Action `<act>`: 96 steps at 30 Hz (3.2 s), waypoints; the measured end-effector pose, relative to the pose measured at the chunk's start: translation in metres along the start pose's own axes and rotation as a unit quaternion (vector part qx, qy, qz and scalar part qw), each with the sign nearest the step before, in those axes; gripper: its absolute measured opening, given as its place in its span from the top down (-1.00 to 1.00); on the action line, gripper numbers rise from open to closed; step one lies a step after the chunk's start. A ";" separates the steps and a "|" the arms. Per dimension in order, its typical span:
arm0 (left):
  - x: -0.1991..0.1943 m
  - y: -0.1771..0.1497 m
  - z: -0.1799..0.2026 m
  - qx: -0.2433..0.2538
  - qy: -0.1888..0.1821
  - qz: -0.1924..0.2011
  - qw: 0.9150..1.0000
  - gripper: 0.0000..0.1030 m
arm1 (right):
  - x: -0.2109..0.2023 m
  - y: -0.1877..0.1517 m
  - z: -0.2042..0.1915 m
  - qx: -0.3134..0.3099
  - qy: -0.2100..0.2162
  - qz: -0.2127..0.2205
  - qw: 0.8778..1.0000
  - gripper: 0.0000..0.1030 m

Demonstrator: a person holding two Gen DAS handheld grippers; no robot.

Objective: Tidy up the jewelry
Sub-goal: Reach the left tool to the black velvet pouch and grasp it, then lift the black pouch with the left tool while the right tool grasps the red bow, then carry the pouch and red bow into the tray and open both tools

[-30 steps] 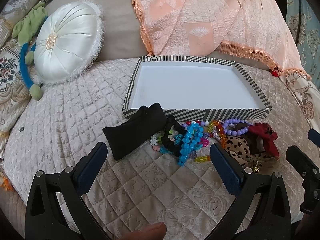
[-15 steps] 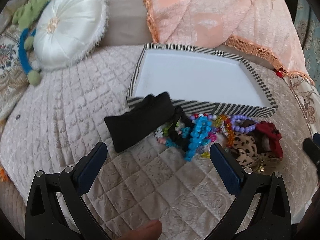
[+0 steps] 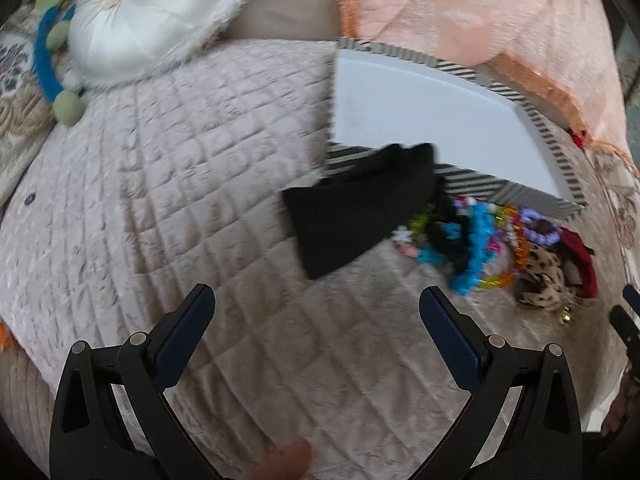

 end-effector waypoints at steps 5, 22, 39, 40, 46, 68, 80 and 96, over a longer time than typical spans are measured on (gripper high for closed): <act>0.000 0.003 -0.014 -0.027 -0.022 0.001 0.999 -0.99 | 0.000 0.006 0.004 0.028 0.018 0.003 0.999 -0.99; 0.039 0.047 0.013 0.162 -0.025 -0.042 0.986 -0.19 | 0.015 0.010 -0.007 0.036 0.017 -0.021 0.999 -0.99; -0.013 0.030 0.028 0.177 -0.062 0.019 0.982 0.74 | 0.005 0.020 -0.004 0.060 -0.001 -0.014 0.998 -0.95; -0.019 0.030 0.027 0.168 -0.068 0.028 0.983 0.74 | 0.003 0.021 -0.003 0.060 -0.003 -0.005 0.998 -0.95; -0.023 0.040 0.026 0.113 -0.081 0.047 0.989 0.74 | 0.023 0.008 -0.003 0.095 0.031 -0.040 0.994 -0.82; -0.024 0.044 0.045 0.084 -0.092 0.075 0.989 0.73 | 0.086 0.037 -0.010 0.283 0.137 -0.080 0.946 0.39; -0.032 0.051 0.033 0.048 -0.077 0.095 0.991 0.73 | 0.034 0.053 0.020 0.244 0.095 0.014 0.965 0.53; 0.016 0.131 0.055 0.026 -0.123 0.109 0.986 0.74 | 0.094 0.134 -0.015 0.080 0.017 0.052 0.995 0.53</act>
Point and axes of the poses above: each gripper's, at about its wrist camera, not at the fingertips, and x roughly the way its jaws point, z to its right, y to its top, the point moved 7 cm from there along x, roughly the way its jaws point, and after that the axes turned 9 degrees about -y, right-handed, at the moved point
